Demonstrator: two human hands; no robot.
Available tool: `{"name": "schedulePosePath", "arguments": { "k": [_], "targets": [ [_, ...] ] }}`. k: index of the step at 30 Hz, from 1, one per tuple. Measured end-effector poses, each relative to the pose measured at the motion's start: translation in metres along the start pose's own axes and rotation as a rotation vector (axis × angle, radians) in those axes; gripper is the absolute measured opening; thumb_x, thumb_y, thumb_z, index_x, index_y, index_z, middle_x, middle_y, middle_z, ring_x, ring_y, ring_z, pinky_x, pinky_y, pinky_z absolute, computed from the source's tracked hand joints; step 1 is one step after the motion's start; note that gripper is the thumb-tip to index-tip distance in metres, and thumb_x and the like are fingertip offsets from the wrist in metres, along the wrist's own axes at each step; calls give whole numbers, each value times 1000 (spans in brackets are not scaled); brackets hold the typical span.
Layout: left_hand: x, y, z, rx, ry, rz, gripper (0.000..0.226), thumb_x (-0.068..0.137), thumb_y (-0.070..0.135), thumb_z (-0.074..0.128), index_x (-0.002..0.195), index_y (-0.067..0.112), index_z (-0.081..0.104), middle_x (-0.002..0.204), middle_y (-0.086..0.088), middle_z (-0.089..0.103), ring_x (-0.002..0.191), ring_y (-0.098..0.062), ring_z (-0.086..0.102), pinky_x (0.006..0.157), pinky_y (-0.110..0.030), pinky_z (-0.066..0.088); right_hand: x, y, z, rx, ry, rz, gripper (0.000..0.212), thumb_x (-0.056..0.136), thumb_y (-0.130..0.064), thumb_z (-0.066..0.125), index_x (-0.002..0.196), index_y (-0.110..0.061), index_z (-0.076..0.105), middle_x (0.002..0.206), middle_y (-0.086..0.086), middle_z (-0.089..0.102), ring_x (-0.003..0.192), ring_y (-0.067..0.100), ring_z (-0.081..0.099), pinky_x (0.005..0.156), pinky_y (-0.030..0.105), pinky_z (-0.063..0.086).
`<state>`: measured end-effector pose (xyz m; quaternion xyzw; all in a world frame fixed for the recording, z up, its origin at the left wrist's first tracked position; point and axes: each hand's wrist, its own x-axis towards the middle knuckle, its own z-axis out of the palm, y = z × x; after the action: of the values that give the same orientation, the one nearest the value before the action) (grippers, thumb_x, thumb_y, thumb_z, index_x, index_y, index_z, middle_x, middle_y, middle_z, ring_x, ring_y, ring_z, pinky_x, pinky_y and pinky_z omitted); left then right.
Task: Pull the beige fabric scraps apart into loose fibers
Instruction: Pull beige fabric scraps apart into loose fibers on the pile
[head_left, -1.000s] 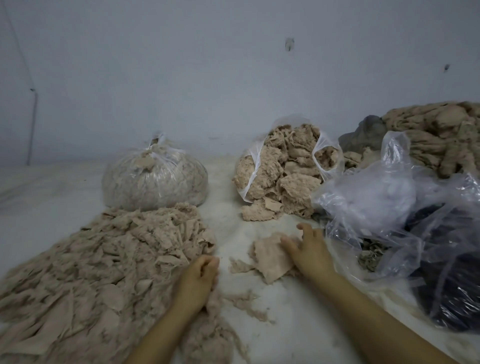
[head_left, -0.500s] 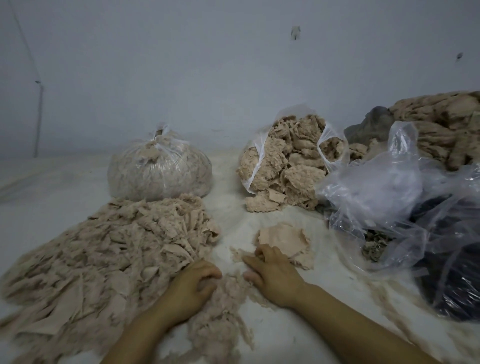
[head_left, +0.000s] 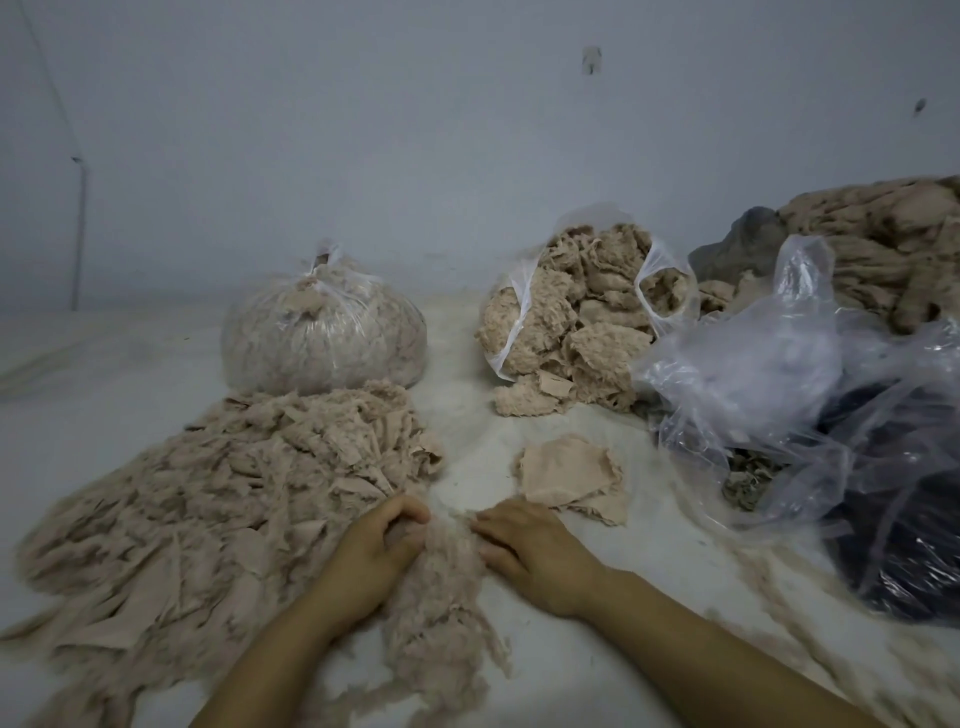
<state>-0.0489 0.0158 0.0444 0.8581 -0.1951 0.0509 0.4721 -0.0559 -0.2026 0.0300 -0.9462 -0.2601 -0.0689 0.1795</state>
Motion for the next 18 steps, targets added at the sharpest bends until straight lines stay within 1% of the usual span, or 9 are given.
{"name": "schedulePosePath", "arguments": {
  "k": [2,5,7,10,12,13,15,17,18],
  "targets": [
    [-1,3,-6,-68,88,-19,21,90,1,56,89,22,58,89,6,59,77,8,53,65,-7,40,-13,-6,-1,141,25,-48,38,102,-35,39,108,-8,65,108,6,65,102,19,53,97,33,37],
    [2,8,-12,-221,197,-81,18,91,1,56,89,18,59,91,1,59,84,-9,55,71,-21,45,-35,-9,-7,245,37,-79,41,100,-38,42,91,-8,68,93,2,68,89,14,57,90,23,40],
    [5,15,-10,-308,191,-116,17,89,-1,57,90,15,59,90,0,59,80,-7,57,70,-20,46,-43,-11,-13,310,79,37,35,98,-41,45,85,-18,68,85,-8,69,78,4,59,82,23,45],
    [8,26,-1,-496,90,-118,19,80,-3,67,89,11,59,82,-1,59,66,0,58,61,-13,46,-34,-13,-26,375,230,293,34,90,-56,46,74,-31,63,76,-12,68,72,0,60,77,27,49],
    [11,31,5,-670,10,-138,24,70,4,70,91,10,59,79,-2,61,65,-7,60,60,-19,49,-22,-17,-33,655,236,409,40,78,-65,48,80,-30,67,83,-12,70,80,1,63,78,21,49],
    [14,34,7,-738,-15,-146,27,70,2,71,92,9,58,78,-2,62,65,-10,61,59,-21,50,-14,-21,-34,845,176,432,38,75,-63,53,86,-29,68,85,-12,70,83,2,64,77,17,49],
    [20,38,13,-740,-23,-144,29,71,1,75,94,9,59,79,-2,62,67,-11,60,61,-21,51,-1,-27,-31,1111,90,419,26,81,-44,64,88,-19,66,82,-5,68,79,12,64,74,20,51],
    [24,39,18,-616,18,-153,28,71,6,79,93,10,61,77,0,61,67,-9,58,60,-18,49,7,-31,-28,1261,179,432,14,89,-22,64,80,-11,60,73,6,59,67,16,55,64,26,47],
    [25,38,19,-562,38,-174,24,74,8,79,92,9,64,75,1,64,65,-8,59,58,-17,48,10,-31,-26,1334,252,473,17,91,-17,61,77,-10,57,71,8,55,64,17,52,62,27,45]
  ]
}}
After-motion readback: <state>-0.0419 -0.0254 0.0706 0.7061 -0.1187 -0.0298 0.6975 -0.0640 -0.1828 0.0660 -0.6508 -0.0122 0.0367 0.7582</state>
